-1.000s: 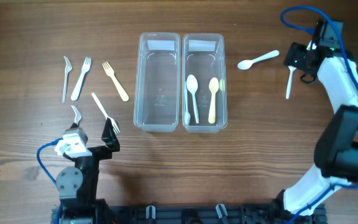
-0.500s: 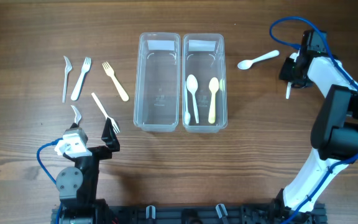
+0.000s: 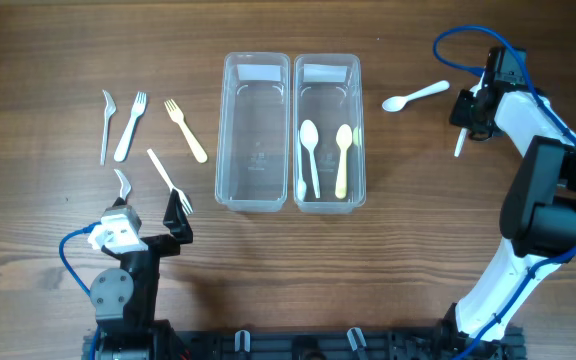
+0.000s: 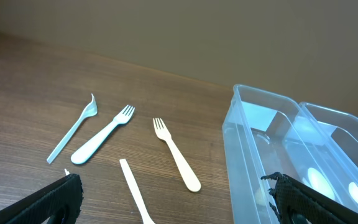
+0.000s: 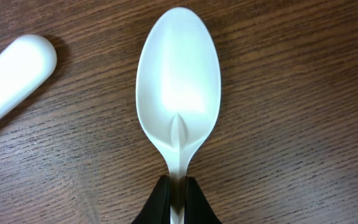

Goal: Pack container
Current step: 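Place the white spoon into the right container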

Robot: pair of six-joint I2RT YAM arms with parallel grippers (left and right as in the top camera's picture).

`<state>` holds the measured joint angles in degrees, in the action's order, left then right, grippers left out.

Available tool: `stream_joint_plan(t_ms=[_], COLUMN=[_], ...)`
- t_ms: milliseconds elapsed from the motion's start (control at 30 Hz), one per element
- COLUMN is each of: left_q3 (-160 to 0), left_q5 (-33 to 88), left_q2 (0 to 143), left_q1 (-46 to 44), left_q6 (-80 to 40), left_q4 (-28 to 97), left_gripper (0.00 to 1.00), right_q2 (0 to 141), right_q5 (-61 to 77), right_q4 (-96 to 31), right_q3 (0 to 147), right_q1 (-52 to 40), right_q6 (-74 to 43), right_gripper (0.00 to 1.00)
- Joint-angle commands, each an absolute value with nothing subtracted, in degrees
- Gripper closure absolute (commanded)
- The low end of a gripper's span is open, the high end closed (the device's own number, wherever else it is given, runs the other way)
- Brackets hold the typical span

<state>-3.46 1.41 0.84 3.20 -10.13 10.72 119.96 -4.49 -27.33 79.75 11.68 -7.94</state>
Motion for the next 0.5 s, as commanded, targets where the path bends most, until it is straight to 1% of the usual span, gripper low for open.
stream_joint_plan(t_ms=[0,100,233,367,467], left_q3=[-3.2,-3.2,-3.2,-3.2,-3.2], left_q5=[1.89,1.87,1.87,1.89,1.87], left_q2=[0.49,0.49,0.49,0.49,0.49], left_q1=[3.66,3.66,3.66,3.66,3.66], left_q6=[-9.23,-9.23,-9.21,-9.23,-9.21], left_q4=[10.72,10.72,10.72,10.72,10.72], left_gripper=[0.0,0.0,0.0,0.0,0.0], right_q2=[119.57,112.6,99.31,91.5,90.37], right_q5=[-3.25,-2.44,-2.04,6.39,13.8], right_q4=[-27.92,-28.82,-31.11,-33.36,-33.39], right_q3=[79.83,79.83,79.83,79.83,79.81], right_q1=[11.49,11.4,9.37,2.61,-5.02], right_q6=[-11.49,-11.55,-11.51,-10.68,-10.72], right_gripper=[0.96,0.96,0.96,0.96,0.96])
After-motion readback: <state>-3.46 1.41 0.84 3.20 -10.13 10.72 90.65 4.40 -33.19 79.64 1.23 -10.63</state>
